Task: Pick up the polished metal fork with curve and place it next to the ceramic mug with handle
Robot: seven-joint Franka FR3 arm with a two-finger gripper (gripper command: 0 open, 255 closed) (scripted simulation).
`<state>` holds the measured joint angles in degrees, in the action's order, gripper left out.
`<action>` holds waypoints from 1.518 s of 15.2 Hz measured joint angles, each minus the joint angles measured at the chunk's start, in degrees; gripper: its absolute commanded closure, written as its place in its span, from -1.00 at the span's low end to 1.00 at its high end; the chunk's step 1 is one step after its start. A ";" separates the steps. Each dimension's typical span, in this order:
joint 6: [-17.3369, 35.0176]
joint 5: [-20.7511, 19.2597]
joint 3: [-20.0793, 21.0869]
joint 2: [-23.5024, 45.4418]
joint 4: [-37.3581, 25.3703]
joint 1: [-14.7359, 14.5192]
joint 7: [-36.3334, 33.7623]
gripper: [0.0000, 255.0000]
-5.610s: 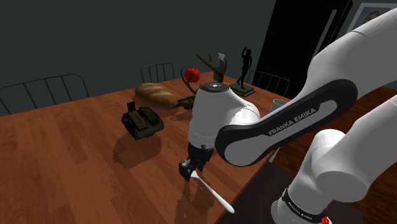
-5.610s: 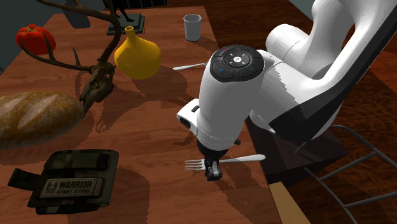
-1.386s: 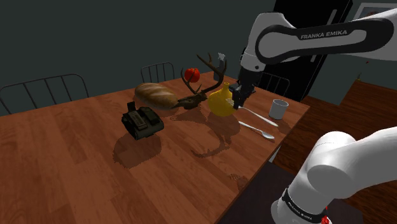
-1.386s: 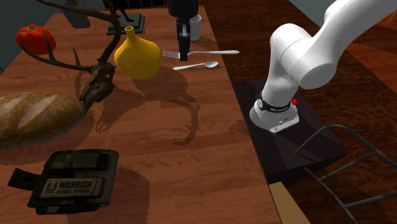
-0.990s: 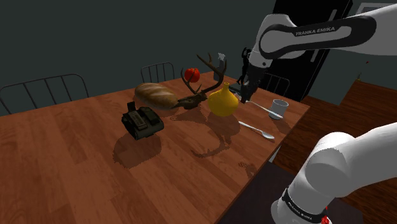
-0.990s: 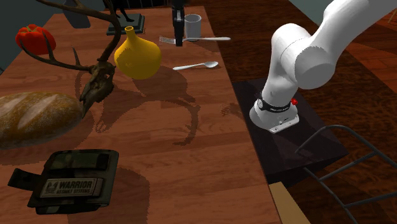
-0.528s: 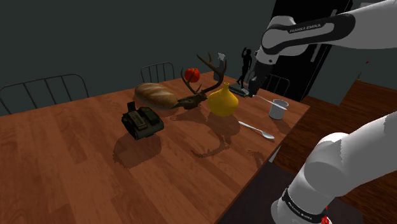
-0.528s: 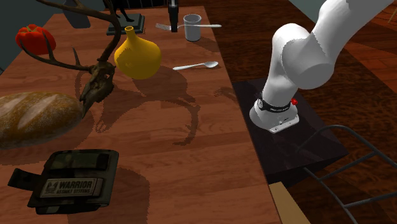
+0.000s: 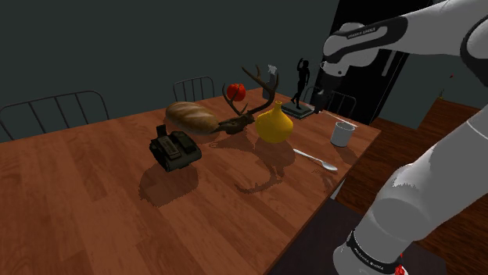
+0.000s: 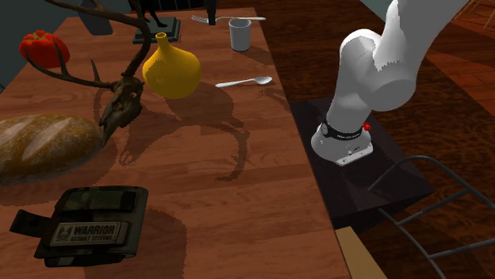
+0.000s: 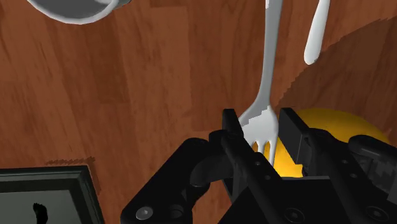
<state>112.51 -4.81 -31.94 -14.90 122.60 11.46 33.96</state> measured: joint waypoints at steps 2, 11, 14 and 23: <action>-0.36 2.00 -2.54 4.09 -4.02 0.22 3.81 1.00; -5.17 15.74 -9.52 24.81 -24.15 6.00 20.49 1.00; -8.73 21.35 -9.61 33.32 -33.78 11.17 25.35 1.00; -11.45 28.14 -7.79 45.08 -45.89 19.67 30.30 1.00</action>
<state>101.07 23.33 -39.72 30.19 76.71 31.13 64.25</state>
